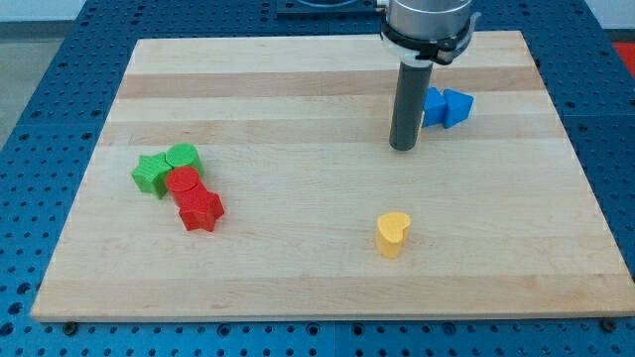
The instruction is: Push yellow heart below to the blue cube
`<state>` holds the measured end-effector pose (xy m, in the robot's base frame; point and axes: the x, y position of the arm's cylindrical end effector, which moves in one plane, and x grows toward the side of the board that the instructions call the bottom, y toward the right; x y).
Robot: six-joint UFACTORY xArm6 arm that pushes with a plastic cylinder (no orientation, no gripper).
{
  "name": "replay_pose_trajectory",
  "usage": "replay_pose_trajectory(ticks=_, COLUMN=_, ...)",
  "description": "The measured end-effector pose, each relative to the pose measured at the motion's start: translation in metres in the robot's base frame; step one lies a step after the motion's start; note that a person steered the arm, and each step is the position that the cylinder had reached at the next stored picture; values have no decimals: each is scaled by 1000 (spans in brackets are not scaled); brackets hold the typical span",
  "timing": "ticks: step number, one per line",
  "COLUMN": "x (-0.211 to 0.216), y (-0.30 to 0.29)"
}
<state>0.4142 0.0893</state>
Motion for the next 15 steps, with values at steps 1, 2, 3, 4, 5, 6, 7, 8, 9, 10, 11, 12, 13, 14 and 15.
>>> replay_pose_trajectory(ticks=1, x=28, y=-6)
replay_pose_trajectory(ticks=2, x=48, y=-35)
replay_pose_trajectory(ticks=3, x=51, y=-76)
replay_pose_trajectory(ticks=4, x=112, y=-87)
replay_pose_trajectory(ticks=5, x=162, y=-87)
replay_pose_trajectory(ticks=6, x=171, y=-72)
replay_pose_trajectory(ticks=7, x=168, y=-62)
replay_pose_trajectory(ticks=8, x=155, y=-42)
replay_pose_trajectory(ticks=9, x=143, y=-23)
replay_pose_trajectory(ticks=10, x=128, y=-6)
replay_pose_trajectory(ticks=11, x=115, y=4)
replay_pose_trajectory(ticks=12, x=98, y=12)
replay_pose_trajectory(ticks=13, x=77, y=26)
replay_pose_trajectory(ticks=14, x=57, y=29)
replay_pose_trajectory(ticks=15, x=41, y=30)
